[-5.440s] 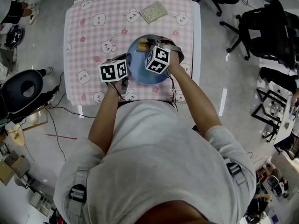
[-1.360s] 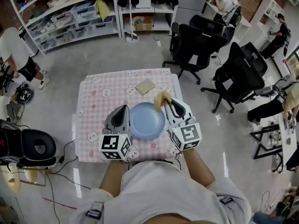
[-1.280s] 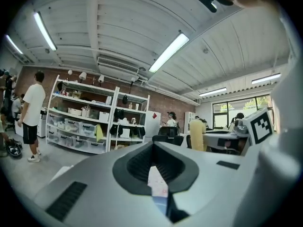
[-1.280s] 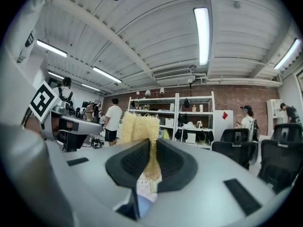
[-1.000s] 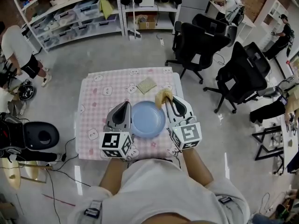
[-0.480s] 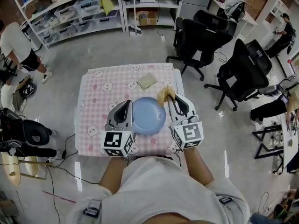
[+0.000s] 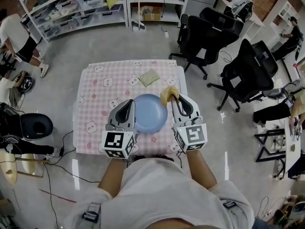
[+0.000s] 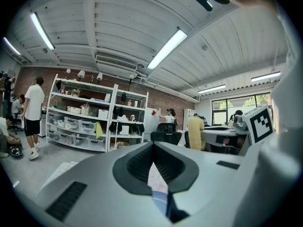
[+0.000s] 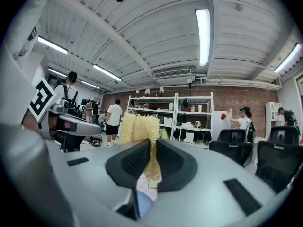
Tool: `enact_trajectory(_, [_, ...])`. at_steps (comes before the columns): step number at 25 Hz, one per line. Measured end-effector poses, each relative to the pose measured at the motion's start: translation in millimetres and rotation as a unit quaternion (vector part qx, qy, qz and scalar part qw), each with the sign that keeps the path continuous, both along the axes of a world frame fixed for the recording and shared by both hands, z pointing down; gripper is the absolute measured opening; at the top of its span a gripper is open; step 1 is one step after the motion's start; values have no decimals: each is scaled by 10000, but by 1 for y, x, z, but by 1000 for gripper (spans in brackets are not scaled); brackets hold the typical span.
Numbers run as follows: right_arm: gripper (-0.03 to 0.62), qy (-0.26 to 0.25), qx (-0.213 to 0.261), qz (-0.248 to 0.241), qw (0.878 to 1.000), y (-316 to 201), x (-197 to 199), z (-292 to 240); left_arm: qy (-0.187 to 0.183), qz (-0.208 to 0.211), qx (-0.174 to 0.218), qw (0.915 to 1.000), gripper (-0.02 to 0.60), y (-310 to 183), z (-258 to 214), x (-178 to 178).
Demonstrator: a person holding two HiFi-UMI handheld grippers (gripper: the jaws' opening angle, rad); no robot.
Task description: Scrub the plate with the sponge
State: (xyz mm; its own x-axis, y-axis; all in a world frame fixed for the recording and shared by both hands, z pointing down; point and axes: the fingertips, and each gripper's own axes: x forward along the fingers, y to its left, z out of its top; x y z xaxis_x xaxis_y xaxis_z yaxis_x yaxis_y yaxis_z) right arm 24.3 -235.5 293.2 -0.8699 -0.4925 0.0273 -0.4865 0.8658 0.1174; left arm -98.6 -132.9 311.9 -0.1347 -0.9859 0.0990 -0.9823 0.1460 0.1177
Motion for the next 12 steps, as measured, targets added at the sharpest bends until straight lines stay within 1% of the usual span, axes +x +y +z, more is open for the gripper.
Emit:
enact_trajectory(5, [43,52,-24,-32,10000,2,2,4,44,-8,-65,10000,11,2,5,4])
enact_trajectory(12, [43,-44,57,-71,9999,1,-1,-3,24,-44,-6,10000,11,-1,3,1])
